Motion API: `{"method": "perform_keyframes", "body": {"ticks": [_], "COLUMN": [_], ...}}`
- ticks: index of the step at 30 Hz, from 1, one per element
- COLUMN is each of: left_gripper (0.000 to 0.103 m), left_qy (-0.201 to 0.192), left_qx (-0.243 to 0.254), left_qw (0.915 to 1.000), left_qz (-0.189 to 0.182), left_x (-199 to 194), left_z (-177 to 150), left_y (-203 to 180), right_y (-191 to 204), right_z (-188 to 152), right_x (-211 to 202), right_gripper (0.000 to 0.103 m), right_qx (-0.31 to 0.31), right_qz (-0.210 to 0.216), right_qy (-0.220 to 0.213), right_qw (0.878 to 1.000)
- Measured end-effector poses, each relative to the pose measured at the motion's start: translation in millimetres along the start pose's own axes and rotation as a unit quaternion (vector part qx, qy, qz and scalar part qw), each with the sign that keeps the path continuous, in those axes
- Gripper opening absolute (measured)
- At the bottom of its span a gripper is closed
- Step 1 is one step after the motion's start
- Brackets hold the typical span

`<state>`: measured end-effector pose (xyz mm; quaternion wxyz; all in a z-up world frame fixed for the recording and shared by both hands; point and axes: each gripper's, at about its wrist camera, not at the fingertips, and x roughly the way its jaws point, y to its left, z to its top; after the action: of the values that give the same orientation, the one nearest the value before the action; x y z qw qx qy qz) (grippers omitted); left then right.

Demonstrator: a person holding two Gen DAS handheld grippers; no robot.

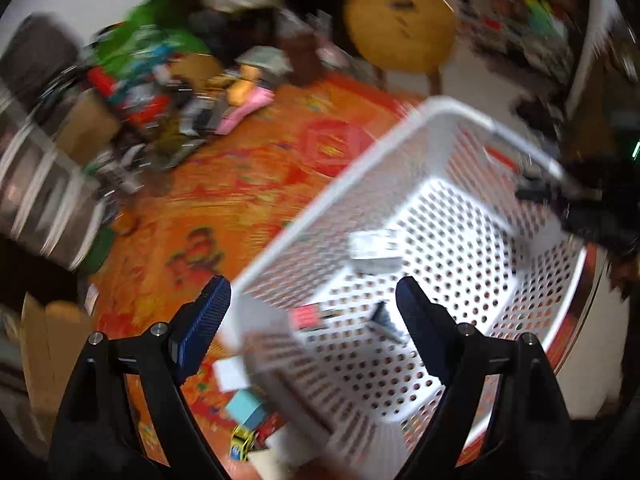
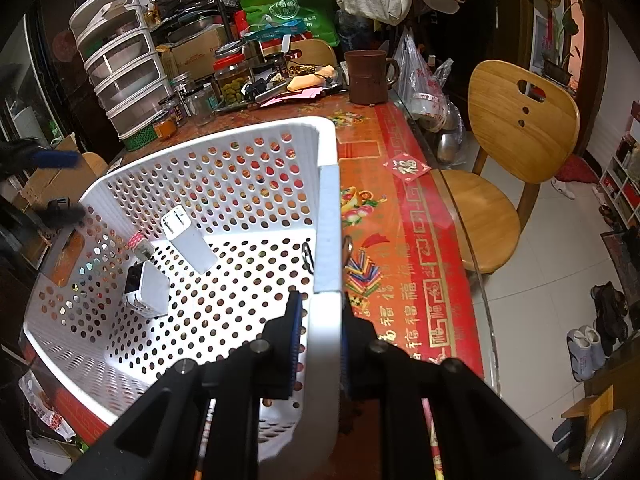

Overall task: Organize rigid objects
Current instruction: 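Return the left tool to the chargers and grasp a white cube charger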

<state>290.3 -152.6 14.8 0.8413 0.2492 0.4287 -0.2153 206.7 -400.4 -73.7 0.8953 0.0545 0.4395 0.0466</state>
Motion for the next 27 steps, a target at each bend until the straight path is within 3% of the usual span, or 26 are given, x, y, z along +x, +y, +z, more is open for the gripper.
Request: {"method": "perform_keyframes", "body": {"ticks": [3, 5, 8, 12, 19, 23, 27], "left_gripper": [0.092, 0.094, 0.094, 0.094, 0.094, 0.093, 0.082], "left_qy": [-0.017, -0.009, 0.019, 0.085, 0.137, 0.15, 0.156], "left_qx": [-0.04, -0.066, -0.117, -0.164, -0.178, -0.181, -0.182], "left_qw": [0.9975, 0.9952, 0.9887, 0.9799, 0.9744, 0.9719, 0.9707], "left_qz": [0.056, 0.071, 0.092, 0.077, 0.006, -0.004, -0.006], "left_x": [-30, -34, -18, 40, 123, 150, 162], "left_z": [-19, -37, -67, -109, -134, -136, -132], "left_y": [41, 69, 114, 149, 133, 117, 113], "right_y": [1, 1, 1, 3, 3, 3, 3], "right_z": [0, 1, 0, 1, 2, 3, 3], "right_x": [0, 0, 0, 0, 2, 3, 3], "right_gripper": [0.014, 0.014, 0.014, 0.014, 0.014, 0.014, 0.014], "right_qx": [-0.001, -0.001, -0.002, -0.004, -0.003, -0.004, -0.003], "right_qz": [-0.002, -0.003, -0.004, -0.007, -0.007, -0.009, -0.007], "right_qy": [-0.001, -0.001, -0.001, 0.0, 0.005, 0.007, 0.006], "right_qw": [1.0, 1.0, 1.0, 1.0, 1.0, 1.0, 1.0]}}
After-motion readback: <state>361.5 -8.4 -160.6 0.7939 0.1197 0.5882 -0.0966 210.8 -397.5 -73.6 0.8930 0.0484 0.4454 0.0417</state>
